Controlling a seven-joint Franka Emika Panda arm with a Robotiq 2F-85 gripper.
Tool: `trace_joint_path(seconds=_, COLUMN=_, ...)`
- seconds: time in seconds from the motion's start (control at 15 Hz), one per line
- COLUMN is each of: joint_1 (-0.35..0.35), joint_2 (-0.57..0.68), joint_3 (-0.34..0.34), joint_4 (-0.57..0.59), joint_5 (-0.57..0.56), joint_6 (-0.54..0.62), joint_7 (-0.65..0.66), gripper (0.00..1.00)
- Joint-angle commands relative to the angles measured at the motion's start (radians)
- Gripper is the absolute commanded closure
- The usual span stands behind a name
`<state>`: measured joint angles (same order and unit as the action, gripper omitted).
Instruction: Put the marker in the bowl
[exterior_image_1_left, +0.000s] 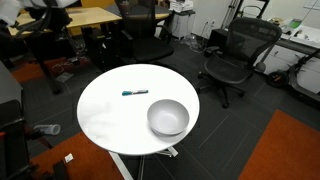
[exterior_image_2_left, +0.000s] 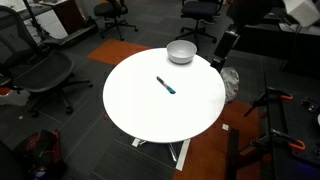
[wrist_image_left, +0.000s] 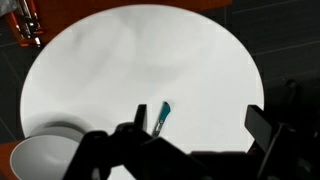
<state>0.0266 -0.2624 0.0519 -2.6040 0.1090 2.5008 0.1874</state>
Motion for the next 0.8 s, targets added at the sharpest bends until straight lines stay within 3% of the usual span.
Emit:
trace_joint_path(seconds=0.0, joint_1=-0.023, joint_2=0.152, joint_3=0.041, joint_4=0.081, joint_5=-0.067, joint_6=0.083, joint_7=0.136, gripper=0.00)
trace_joint_path(seconds=0.4, joint_1=-0.004, joint_2=0.358, joint_3=0.007, joint_4=0.228, joint_5=-0.224, joint_6=0.134, joint_7=0.368, gripper=0.00)
trace_joint_path(seconds=0.73, joint_1=0.032, joint_2=0.496, joint_3=-0.053, joint_4=0.351, joint_5=-0.246, joint_6=0.124, joint_7=0.425, gripper=0.00)
